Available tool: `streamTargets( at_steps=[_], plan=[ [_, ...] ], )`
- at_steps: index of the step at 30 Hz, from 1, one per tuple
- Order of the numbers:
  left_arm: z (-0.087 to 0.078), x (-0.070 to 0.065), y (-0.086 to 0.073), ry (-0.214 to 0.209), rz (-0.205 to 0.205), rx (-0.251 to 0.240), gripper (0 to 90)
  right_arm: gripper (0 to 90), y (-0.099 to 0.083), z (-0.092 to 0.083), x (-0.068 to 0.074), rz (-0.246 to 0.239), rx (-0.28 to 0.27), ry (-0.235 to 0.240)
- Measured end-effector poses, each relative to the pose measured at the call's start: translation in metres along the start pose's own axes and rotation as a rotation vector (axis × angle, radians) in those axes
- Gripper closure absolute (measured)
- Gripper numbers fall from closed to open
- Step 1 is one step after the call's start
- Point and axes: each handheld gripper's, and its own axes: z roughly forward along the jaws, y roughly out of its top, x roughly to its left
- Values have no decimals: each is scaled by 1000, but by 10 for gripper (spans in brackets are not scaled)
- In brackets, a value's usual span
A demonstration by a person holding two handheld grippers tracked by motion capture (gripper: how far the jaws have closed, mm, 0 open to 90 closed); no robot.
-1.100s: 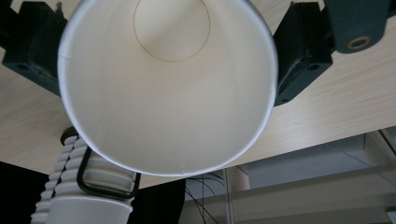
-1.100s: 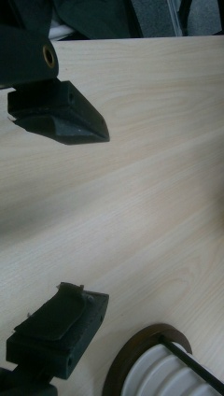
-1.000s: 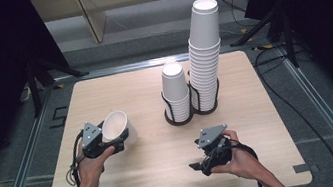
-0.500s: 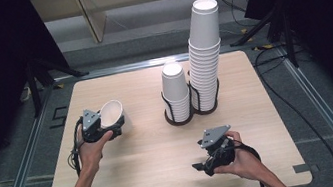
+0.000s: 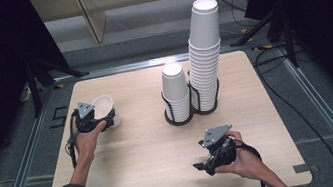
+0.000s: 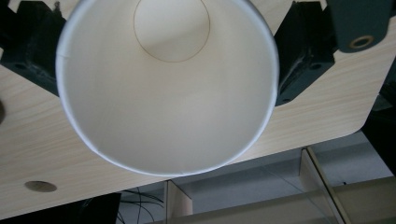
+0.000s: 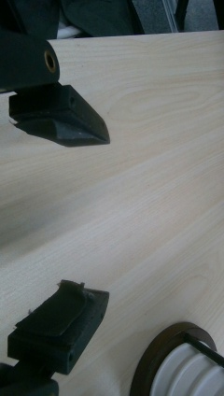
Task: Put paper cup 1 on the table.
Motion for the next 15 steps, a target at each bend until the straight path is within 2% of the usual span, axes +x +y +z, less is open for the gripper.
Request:
streamTargets(
  at_steps=[3, 5, 10, 15],
  plan=[
    [5, 2, 1, 17, 6, 14, 115, 215, 0, 0, 0, -1, -3, 6],
    [9, 2, 2, 33, 16, 9, 114, 215, 0, 1, -1, -18, -10, -1],
    [16, 2, 2, 17, 23, 12, 98, 216, 0, 1, -1, -8, -8, 6],
    [18, -1, -4, 10, 34, -17, 73, 216, 0, 0, 0, -3, -7, 10]
  ],
)
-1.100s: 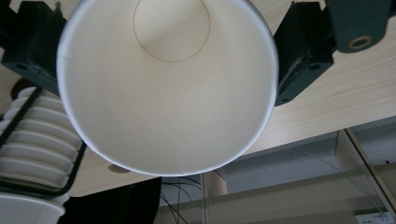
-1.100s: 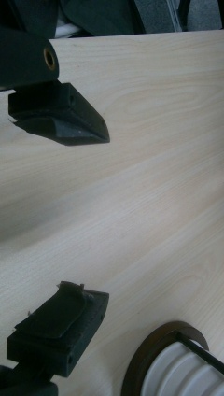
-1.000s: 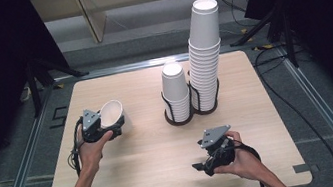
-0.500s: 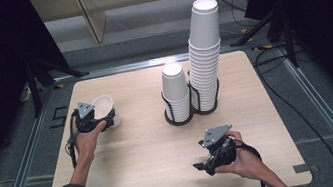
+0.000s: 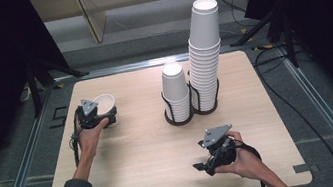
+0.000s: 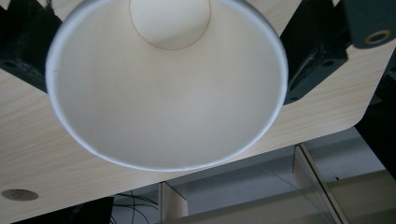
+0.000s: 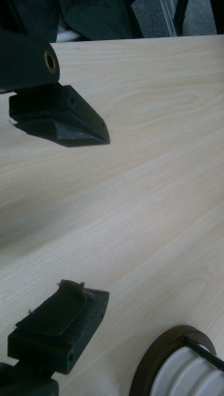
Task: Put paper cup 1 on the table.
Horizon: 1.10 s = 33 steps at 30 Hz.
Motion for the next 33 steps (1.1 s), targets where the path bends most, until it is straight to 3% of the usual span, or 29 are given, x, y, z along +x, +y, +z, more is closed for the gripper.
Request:
streamTargets(
  at_steps=[3, 8, 9, 28, 33],
  plan=[
    [2, 1, -4, -31, -1, -13, 84, 218, 0, 0, 0, -7, 4, -4],
    [0, 3, -11, -43, -7, -31, 107, 218, 0, 0, 1, 11, 8, 7],
    [0, 3, -11, -54, -2, -35, 107, 218, 0, 0, 0, -8, 2, 2],
    [-13, 12, -32, -91, -4, 15, 144, 221, 0, 2, 2, -10, 21, 13],
    [-23, 12, -37, -106, -26, 25, 144, 221, 0, 0, 1, -7, 3, 4]
  ],
)
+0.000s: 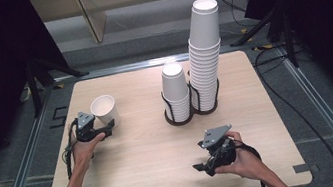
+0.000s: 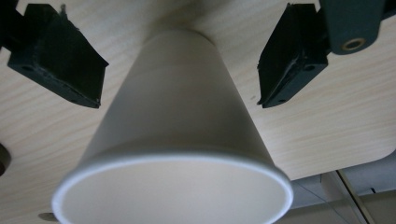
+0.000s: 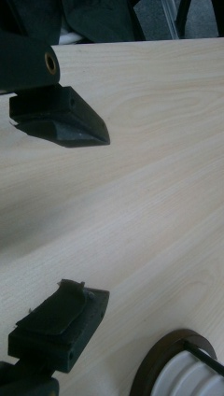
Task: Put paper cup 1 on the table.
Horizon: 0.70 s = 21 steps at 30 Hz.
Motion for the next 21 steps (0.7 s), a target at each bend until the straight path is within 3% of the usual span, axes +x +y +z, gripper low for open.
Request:
streamTargets(
  at_steps=[5, 12, 14, 21],
  plan=[
    [-16, -5, -4, 2, -7, 9, 145, 225, 0, -4, -4, 27, -13, -31],
    [-39, -26, -8, 13, 7, 3, 145, 225, 0, -19, -15, 104, -100, -141],
    [-45, -32, -9, 0, -10, -10, 146, 225, -1, -23, -18, 128, -118, -163],
    [-72, -58, -7, -41, 2, -46, 146, 222, -5, -37, -29, 213, -158, -246]
  ],
)
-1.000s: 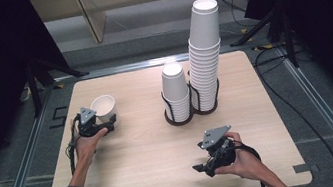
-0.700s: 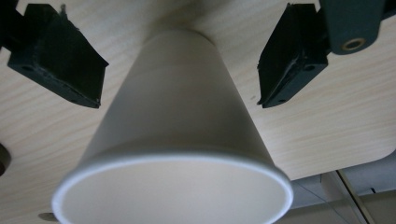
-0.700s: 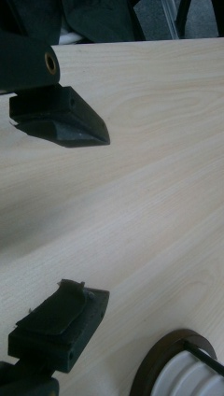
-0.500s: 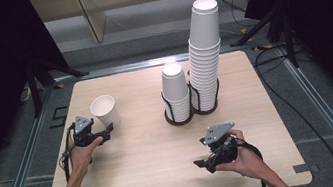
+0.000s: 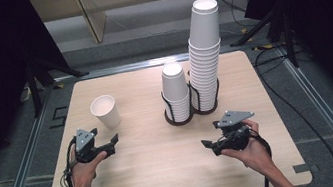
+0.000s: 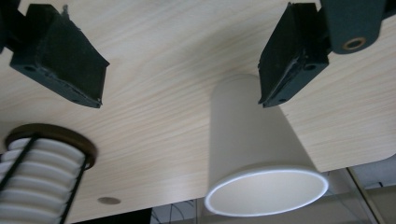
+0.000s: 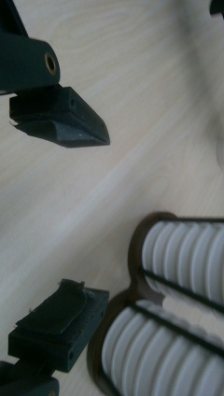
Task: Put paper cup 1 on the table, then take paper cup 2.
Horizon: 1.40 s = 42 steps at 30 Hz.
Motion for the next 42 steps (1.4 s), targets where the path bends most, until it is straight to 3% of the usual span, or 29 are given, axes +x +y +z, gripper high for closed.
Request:
streamTargets(
  at_steps=[6, 7, 11, 12, 16, 18, 22, 24, 28, 30, 33, 34, 36, 37, 42],
  plan=[
    [-20, -21, -6, -37, -30, -26, 147, 219, 4, -14, -14, 31, -53, -50],
    [-23, -23, -6, -37, -24, -24, 147, 216, 5, -16, -14, 56, -58, -56],
    [-36, -34, -9, -52, -13, -36, 147, 206, 11, -21, -22, 44, -81, -80],
    [-38, -37, -10, -54, -8, -44, 147, 206, 12, -22, -22, 67, -76, -69],
    [-46, -49, -15, -79, 42, -31, 146, 203, 15, -26, -29, 71, -104, -86],
    [-47, -53, -18, -115, 41, -26, 146, 200, 17, -28, -31, 89, -109, -101],
    [-53, -60, -25, -140, 40, 5, 146, 182, 19, -31, -36, 105, -119, -103],
    [-52, -64, -28, -167, 41, -5, 146, 179, 21, -32, -40, 116, -137, -92],
    [-55, -73, -29, -177, 54, -8, 146, 161, 29, -36, -47, 130, -166, -101],
    [-56, -76, -29, -187, 71, -6, 146, 156, 33, -39, -49, 154, -171, -93],
    [-54, -78, -30, -202, 90, -12, 146, 155, 42, -44, -55, 143, -200, -99],
    [-55, -79, -30, -202, 93, -3, 145, 155, 45, -43, -55, 157, -210, -79],
    [-54, -78, -31, -220, 98, -6, 146, 154, 52, -45, -59, 128, -231, -98],
    [-53, -78, -32, -228, 96, -17, 145, 154, 56, -47, -58, 156, -215, -81],
    [-52, -76, -33, -251, 86, -45, 145, 154, 73, -50, -66, 145, -244, -77]
  ],
)
